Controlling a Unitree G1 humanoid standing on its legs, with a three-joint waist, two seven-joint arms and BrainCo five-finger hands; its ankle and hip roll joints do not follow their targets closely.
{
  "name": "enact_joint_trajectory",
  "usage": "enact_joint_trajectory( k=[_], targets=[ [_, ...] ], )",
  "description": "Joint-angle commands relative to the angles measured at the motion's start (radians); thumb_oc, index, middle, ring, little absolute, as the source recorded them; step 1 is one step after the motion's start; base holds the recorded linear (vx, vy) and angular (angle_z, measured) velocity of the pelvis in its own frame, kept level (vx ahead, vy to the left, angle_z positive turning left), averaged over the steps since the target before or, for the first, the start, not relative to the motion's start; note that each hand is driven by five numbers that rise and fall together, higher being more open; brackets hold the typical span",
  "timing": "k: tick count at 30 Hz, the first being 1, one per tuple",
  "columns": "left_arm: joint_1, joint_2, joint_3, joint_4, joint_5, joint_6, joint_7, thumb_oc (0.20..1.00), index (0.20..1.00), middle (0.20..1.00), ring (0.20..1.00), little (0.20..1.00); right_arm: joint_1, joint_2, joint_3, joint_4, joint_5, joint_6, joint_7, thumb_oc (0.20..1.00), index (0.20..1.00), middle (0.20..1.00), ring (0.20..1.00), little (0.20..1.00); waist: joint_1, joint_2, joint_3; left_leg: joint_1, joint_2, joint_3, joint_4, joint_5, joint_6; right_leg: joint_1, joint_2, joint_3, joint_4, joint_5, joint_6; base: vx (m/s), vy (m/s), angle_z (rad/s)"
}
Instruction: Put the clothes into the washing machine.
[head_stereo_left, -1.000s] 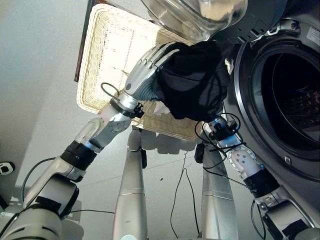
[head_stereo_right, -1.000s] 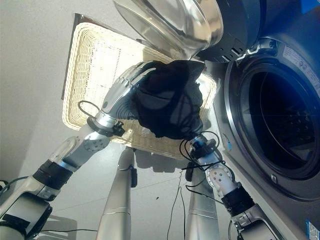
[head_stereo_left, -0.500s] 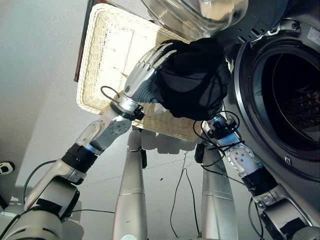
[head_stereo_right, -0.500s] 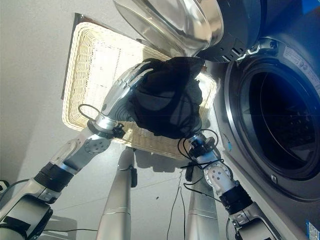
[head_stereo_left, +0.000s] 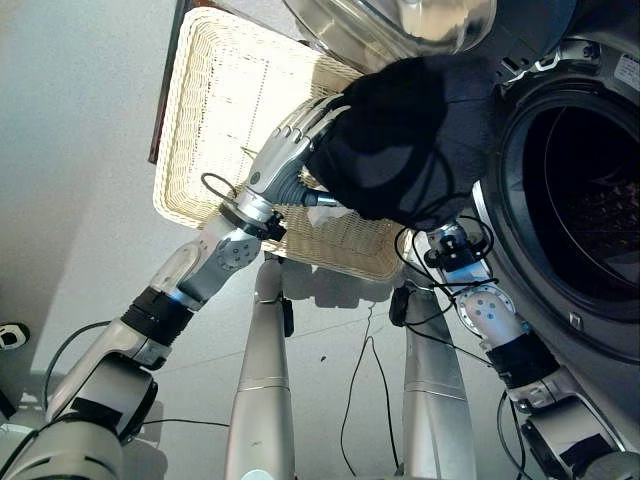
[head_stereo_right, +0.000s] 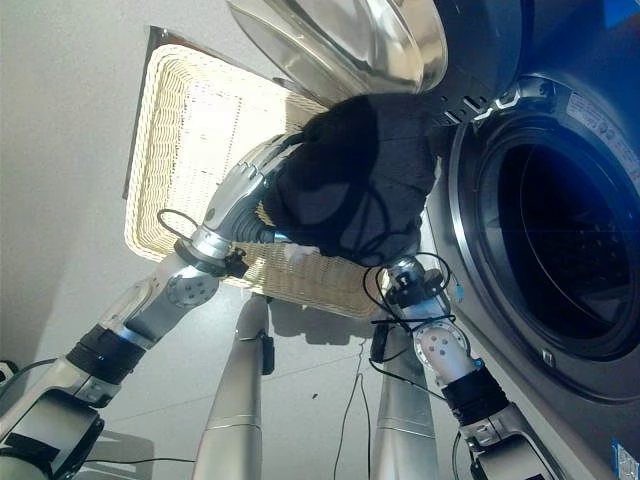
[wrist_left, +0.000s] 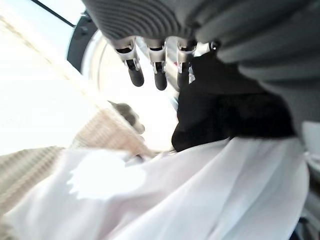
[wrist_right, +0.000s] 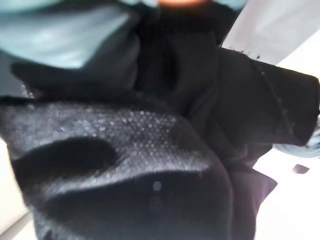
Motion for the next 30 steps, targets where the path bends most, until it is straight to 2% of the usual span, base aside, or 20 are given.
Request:
enact_joint_trajectory(
  k=[1,8,10,12,13,15,18,24,25,30],
  targets=[
    [0.016,0.015,0.047,-0.042,0.009,-0.008,0.04,1.0,1.0,1.0,1.0,1.0,-0.003,0.018,-0.034,-0.202,0.057,-0.058,0.093,0.2,0.2,0.2,0.2,0.2,-0.017,0.004,-0.017,-0.024,-0.103,0.026,0.055,-0.013,0.099,0.086,0.063,-0.118,-0.224,0.195,0.047,0.0,0.0,0.0],
    [0.02,0.022,0.058,-0.023,0.038,0.065,0.12,1.0,1.0,1.0,1.0,1.0,0.004,0.025,-0.057,-0.197,0.087,-0.06,0.107,0.2,0.2,0.2,0.2,0.2,-0.016,0.005,-0.017,-0.027,-0.102,0.023,0.053,-0.009,0.098,0.081,0.058,-0.122,-0.223,0.2,0.049,0.0,0.0,0.0],
    [0.028,0.015,0.063,-0.016,0.039,0.08,0.17,1.0,1.0,1.0,1.0,1.0,0.005,0.03,-0.056,-0.198,0.084,-0.06,0.103,0.2,0.2,0.2,0.2,0.2,-0.015,0.006,-0.017,-0.023,-0.101,0.023,0.055,-0.014,0.096,0.086,0.058,-0.122,-0.221,0.194,0.05,0.0,0.0,0.0],
    [0.036,0.003,0.077,-0.005,0.027,0.09,0.263,1.0,1.0,1.0,1.0,1.0,0.004,0.037,-0.058,-0.197,0.081,-0.049,0.094,0.2,0.2,0.2,0.2,0.2,-0.015,0.006,-0.017,-0.029,-0.101,0.023,0.055,-0.009,0.096,0.08,0.057,-0.121,-0.221,0.199,0.049,0.0,0.0,0.0],
    [0.042,0.001,0.077,-0.004,0.026,0.09,0.27,1.0,1.0,1.0,1.0,1.0,0.009,0.038,-0.056,-0.197,0.08,-0.048,0.093,0.2,0.2,0.2,0.2,0.2,-0.014,0.006,-0.017,-0.023,-0.1,0.023,0.056,-0.014,0.096,0.086,0.058,-0.121,-0.218,0.193,0.05,0.0,0.0,0.0],
    [0.048,-0.024,0.095,0.009,-0.009,0.065,0.346,1.0,1.0,1.0,1.0,1.0,0.004,0.053,-0.054,-0.185,0.074,-0.032,0.082,0.2,0.2,0.2,0.2,0.2,-0.013,0.006,-0.017,-0.031,-0.1,0.022,0.057,-0.008,0.095,0.077,0.057,-0.121,-0.214,0.196,0.049,0.0,0.0,0.0],
    [0.05,-0.042,0.105,0.018,-0.046,0.035,0.385,1.0,1.0,1.0,1.0,1.0,0.0,0.064,-0.05,-0.173,0.062,-0.024,0.069,0.2,0.2,0.2,0.2,0.2,-0.012,0.007,-0.017,-0.03,-0.1,0.022,0.056,-0.008,0.095,0.077,0.056,-0.122,-0.214,0.196,0.049,0.0,0.0,0.0],
    [0.059,-0.061,0.113,0.024,-0.07,0.028,0.408,1.0,1.0,1.0,1.0,1.0,0.001,0.071,-0.045,-0.159,0.059,-0.019,0.065,0.2,0.2,0.2,0.2,0.2,-0.01,0.007,-0.017,-0.024,-0.099,0.021,0.058,-0.012,0.093,0.082,0.057,-0.121,-0.21,0.191,0.05,0.0,0.0,0.0],
    [0.061,-0.1,0.13,0.051,-0.124,-0.007,0.453,1.0,1.0,1.0,1.0,1.0,-0.011,0.088,-0.047,-0.117,0.058,-0.018,0.063,0.2,0.2,0.2,0.2,0.2,-0.006,0.007,-0.017,-0.022,-0.1,0.02,0.056,-0.01,0.09,0.085,0.057,-0.122,-0.208,0.19,0.05,0.0,0.0,0.0],
    [0.044,-0.131,0.141,0.11,-0.183,-0.028,0.49,1.0,1.0,1.0,1.0,1.0,-0.049,0.077,-0.057,-0.027,0.072,-0.016,0.084,0.2,0.2,0.2,0.2,0.2,-0.007,0.006,-0.017,-0.033,-0.101,0.019,0.058,-0.003,0.087,0.076,0.058,-0.122,-0.209,0.196,0.049,0.0,-0.002,0.01]
  ],
)
